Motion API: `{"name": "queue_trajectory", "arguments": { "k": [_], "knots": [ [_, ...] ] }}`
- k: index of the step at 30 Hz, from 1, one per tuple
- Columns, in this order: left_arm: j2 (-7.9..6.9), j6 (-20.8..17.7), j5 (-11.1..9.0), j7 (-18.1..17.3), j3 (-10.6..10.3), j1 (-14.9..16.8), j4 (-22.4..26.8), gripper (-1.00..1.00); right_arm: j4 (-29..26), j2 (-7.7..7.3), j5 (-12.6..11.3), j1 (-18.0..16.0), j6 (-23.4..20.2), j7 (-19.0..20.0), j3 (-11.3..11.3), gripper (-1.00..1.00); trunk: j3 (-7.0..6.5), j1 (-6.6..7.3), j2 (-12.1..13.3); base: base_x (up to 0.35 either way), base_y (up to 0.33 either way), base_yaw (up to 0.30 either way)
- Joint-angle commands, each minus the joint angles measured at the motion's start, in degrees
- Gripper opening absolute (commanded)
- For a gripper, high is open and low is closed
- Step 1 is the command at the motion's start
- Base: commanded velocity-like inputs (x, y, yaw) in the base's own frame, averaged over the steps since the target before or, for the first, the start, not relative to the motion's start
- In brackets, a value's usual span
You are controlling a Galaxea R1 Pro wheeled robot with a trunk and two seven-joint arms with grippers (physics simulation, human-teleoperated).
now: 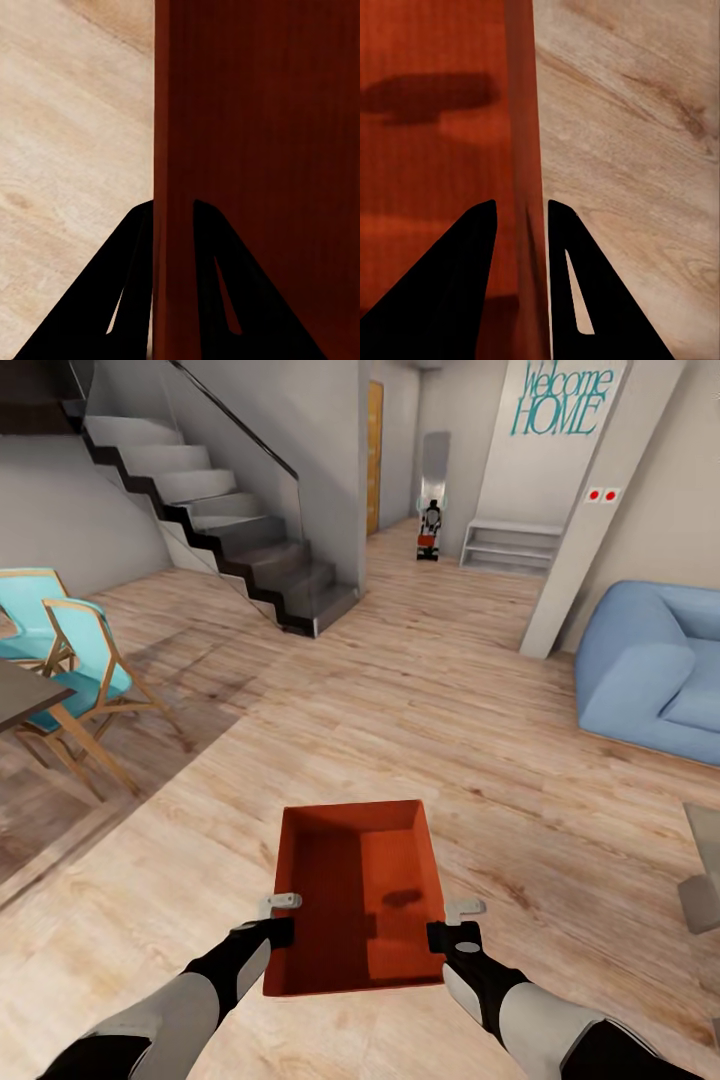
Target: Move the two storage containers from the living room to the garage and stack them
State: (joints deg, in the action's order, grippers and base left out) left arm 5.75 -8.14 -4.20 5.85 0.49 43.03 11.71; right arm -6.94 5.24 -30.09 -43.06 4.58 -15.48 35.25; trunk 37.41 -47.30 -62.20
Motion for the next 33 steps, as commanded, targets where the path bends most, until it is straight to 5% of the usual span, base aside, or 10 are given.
{"name": "queue_trajectory", "arguments": {
  "k": [1,33],
  "knots": [
    [-0.38,-0.3,0.2,0.7,-1.0,-0.1,-0.1,-1.0,-0.1,-0.31,0.5,-0.1,0.4,-0.3,-2.3,-1.0,-0.05,-0.01,0.0,0.022,0.0,0.0],
    [-0.38,0.1,0.2,0.7,-1.0,-0.1,-0.1,-1.0,-0.1,-0.31,0.5,-0.1,0.4,-0.3,-2.3,-1.0,-1.33,-0.01,0.0,0.001,-0.029,0.0]
  ]
}}
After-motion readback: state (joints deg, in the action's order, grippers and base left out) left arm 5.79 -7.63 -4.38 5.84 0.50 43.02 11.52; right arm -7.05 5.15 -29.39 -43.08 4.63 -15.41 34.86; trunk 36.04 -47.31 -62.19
